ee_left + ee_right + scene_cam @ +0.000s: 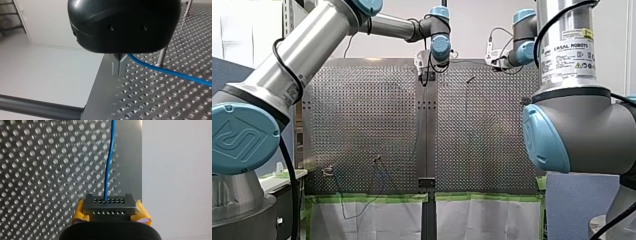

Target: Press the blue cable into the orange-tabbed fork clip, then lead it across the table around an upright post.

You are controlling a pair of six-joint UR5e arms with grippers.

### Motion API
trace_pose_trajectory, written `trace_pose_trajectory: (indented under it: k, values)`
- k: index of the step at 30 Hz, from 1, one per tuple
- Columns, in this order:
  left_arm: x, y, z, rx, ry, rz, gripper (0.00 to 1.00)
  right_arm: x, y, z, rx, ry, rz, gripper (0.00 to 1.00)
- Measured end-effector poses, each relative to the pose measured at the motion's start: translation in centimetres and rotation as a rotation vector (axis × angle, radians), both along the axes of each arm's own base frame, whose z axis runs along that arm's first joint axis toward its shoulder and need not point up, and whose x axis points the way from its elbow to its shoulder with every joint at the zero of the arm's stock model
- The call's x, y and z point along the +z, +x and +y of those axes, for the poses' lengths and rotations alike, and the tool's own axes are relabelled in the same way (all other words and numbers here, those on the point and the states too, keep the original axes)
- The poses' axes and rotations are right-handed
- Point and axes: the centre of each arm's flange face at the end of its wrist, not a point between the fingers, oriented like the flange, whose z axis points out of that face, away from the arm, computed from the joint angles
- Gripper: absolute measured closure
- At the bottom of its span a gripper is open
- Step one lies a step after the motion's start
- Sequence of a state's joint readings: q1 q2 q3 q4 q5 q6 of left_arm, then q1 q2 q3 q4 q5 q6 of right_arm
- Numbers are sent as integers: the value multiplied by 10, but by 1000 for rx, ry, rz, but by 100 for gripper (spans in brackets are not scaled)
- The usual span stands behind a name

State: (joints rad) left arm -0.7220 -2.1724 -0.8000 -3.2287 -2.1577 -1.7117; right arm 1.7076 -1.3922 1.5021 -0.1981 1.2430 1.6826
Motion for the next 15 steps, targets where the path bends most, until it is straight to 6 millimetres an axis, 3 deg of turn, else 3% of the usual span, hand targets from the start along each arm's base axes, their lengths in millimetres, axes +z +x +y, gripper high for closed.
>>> trace_pose_trajectory:
  k: [15]
  values:
    - [6, 29, 4, -90, -36, -57, 100, -7, -19, -38, -43, 3, -5, 100]
